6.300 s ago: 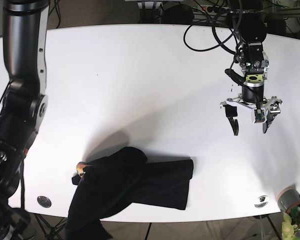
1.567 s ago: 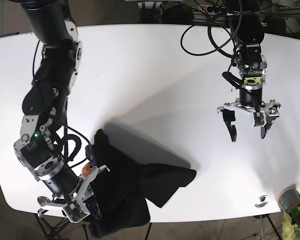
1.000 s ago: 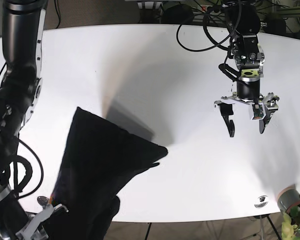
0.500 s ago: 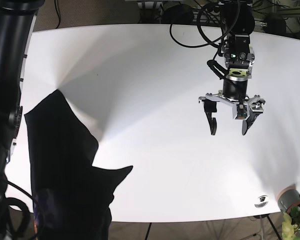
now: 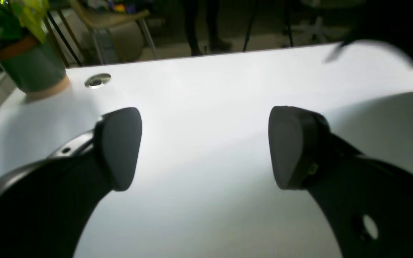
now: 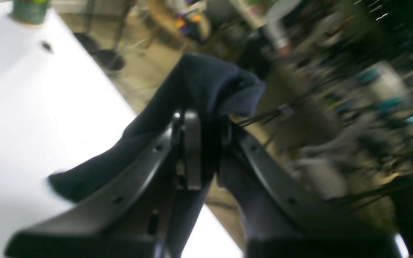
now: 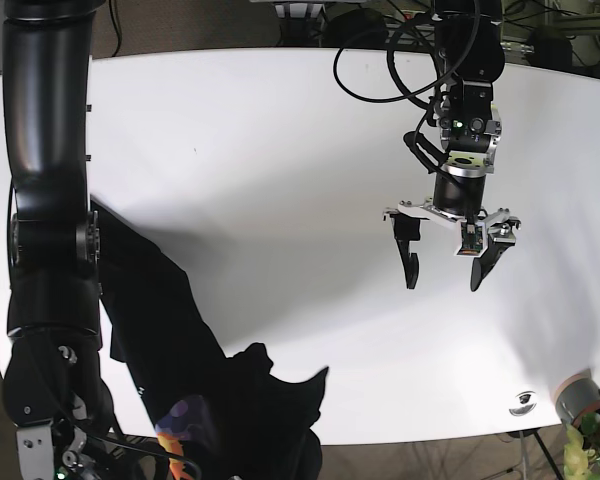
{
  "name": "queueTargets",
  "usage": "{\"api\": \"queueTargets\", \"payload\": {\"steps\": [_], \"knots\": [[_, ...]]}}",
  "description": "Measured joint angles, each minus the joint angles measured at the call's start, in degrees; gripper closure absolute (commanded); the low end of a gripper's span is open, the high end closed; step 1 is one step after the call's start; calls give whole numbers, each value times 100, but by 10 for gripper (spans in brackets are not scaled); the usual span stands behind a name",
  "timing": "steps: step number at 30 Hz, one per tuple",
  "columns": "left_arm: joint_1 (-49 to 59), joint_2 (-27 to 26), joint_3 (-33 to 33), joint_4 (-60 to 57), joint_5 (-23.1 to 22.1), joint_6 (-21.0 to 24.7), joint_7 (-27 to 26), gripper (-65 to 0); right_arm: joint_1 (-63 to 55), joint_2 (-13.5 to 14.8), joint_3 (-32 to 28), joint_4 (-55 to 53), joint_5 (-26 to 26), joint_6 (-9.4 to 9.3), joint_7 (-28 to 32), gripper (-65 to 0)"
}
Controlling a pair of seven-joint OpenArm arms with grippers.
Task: Fold the T-shirt properly
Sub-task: 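Lift the black shirt high with the right gripper, letting it hang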
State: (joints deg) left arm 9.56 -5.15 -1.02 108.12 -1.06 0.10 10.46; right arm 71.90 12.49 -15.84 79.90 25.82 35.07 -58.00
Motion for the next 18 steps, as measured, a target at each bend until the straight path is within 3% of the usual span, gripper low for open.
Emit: {"api": "queueTargets", "payload": {"steps": [6, 14, 18], "knots": [[-4, 7, 31, -35, 17, -557, 17, -522, 11, -201, 9, -374, -2, -13, 313, -19], [-136, 26, 280, -435, 17, -564, 15, -522, -7, -570, 153, -1180, -24, -48, 380, -19], [-286, -7, 553, -791, 20, -533, 15, -522, -17, -595, 197, -1423, -17, -50, 702, -19]]}}
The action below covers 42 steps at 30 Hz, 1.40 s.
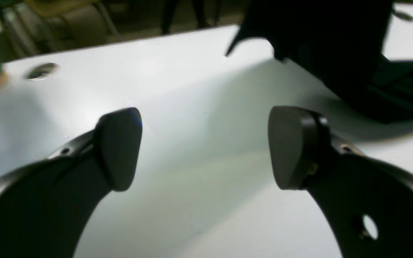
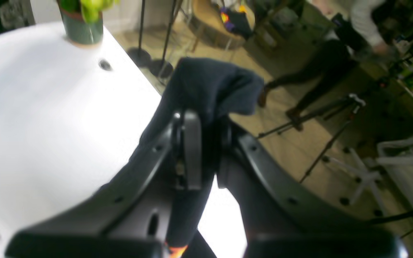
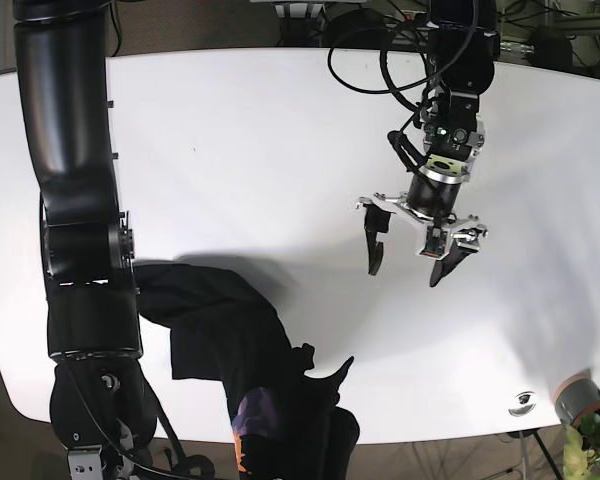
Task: Fold the T-shirt properly
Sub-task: 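Lift the black shirt high with the right gripper, letting it hang, then move the left gripper to the hanging shirt and grasp its edge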
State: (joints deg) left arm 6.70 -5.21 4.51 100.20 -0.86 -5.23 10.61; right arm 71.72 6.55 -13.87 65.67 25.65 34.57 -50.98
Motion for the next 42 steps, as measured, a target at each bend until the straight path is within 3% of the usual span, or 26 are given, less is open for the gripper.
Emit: {"api": "queueTargets", "payload": {"steps": [12, 20, 27, 35, 38, 42], "knots": [[-774, 37, 1108, -1051, -7, -20, -20, -522, 15, 44, 35, -282, -31, 0, 127, -19], [-1545, 743, 1338, -2328, -24, -79, -7, -522, 28, 31, 52, -278, -9, 0, 138, -19], [-2181, 1088, 1871, -3453, -28, -44, -85, -522, 31, 61, 55, -278, -22, 4, 140, -19], [-2900, 1419, 1945, -4819, -37, -68, -87, -519, 33, 48, 42, -280, -13, 2, 271, -19], [-3128, 1353, 1917, -5143, -57, 236, -103, -519, 28, 63, 42, -278, -24, 0, 275, -19], [-3171, 1305, 1917, -5241, -608, 619, -568, -521, 31, 59, 42, -278, -28, 2, 278, -19]]}}
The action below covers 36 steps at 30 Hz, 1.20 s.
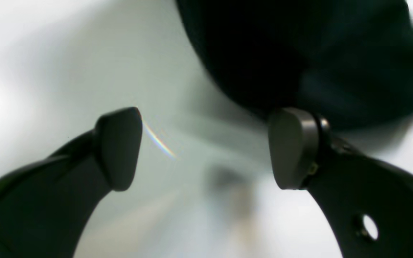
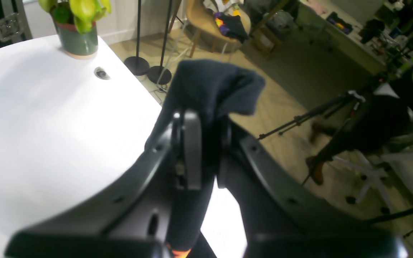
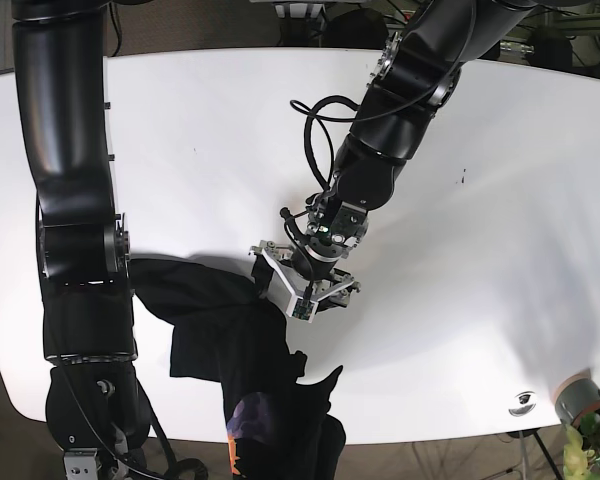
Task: Fold the T-shirt properly
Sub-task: 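Move the left gripper to the hanging shirt and grasp its edge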
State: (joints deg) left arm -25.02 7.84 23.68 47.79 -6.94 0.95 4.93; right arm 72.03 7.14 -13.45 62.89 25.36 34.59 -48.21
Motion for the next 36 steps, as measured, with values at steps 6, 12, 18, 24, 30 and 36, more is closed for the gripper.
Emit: {"api": "queueTargets", "payload": {"steps": [6, 12, 18, 24, 30, 36], "knots": [[-142, 26, 688, -153, -581, -37, -157, -521, -2, 4, 2, 0, 15, 15, 0, -19], [-210, 98, 1003, -203, -881, -87, -197, -521, 0, 2, 2, 0, 13, 4, 0, -19], [-245, 26, 986, -238, -883, -11, -179, -506, 0, 2, 0, 0, 15, 7, 0, -19], [-520, 55, 1003, -599, -896, -35, -212, -224, -2, 4, 2, 2, 13, 13, 0, -19], [-710, 35, 1003, -879, -925, -33, -199, -7, -2, 7, 2, 2, 13, 13, -2, -19], [-721, 39, 999, -686, -1209, -31, -199, 0, 0, 7, 2, 2, 15, 13, 0, -19]]}}
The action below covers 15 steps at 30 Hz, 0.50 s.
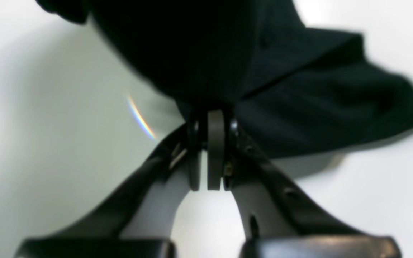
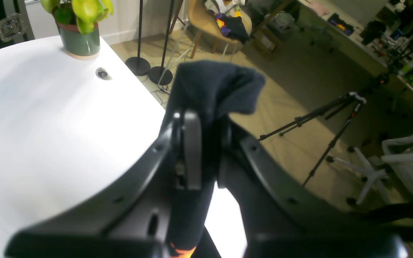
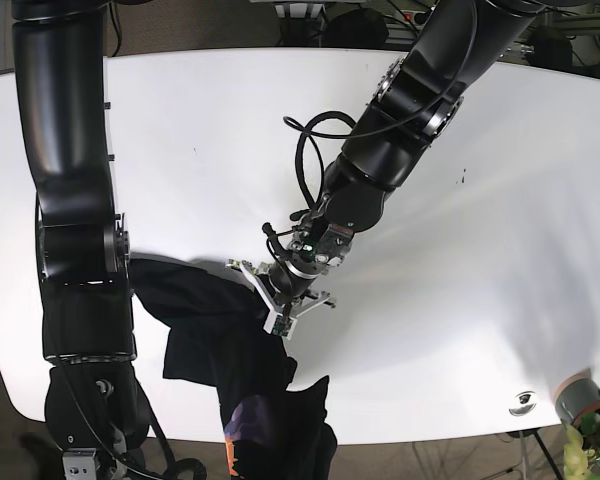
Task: Fold the T-shirt properly
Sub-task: 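Move the left gripper to the hanging shirt and grasp its edge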
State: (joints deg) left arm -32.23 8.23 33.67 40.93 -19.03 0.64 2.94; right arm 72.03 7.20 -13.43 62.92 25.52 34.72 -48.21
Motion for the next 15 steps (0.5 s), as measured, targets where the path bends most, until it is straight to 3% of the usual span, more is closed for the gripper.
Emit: {"api": "queueTargets", "payload": {"steps": [12, 15], "knots": [[170, -247, -361, 887, -39, -39, 35, 0, 0, 260, 15, 2, 15, -15, 7, -19], [391, -549, -492, 1451, -37, -20, 415, 0, 0, 321, 17, 2, -2, -17, -2, -19]]}}
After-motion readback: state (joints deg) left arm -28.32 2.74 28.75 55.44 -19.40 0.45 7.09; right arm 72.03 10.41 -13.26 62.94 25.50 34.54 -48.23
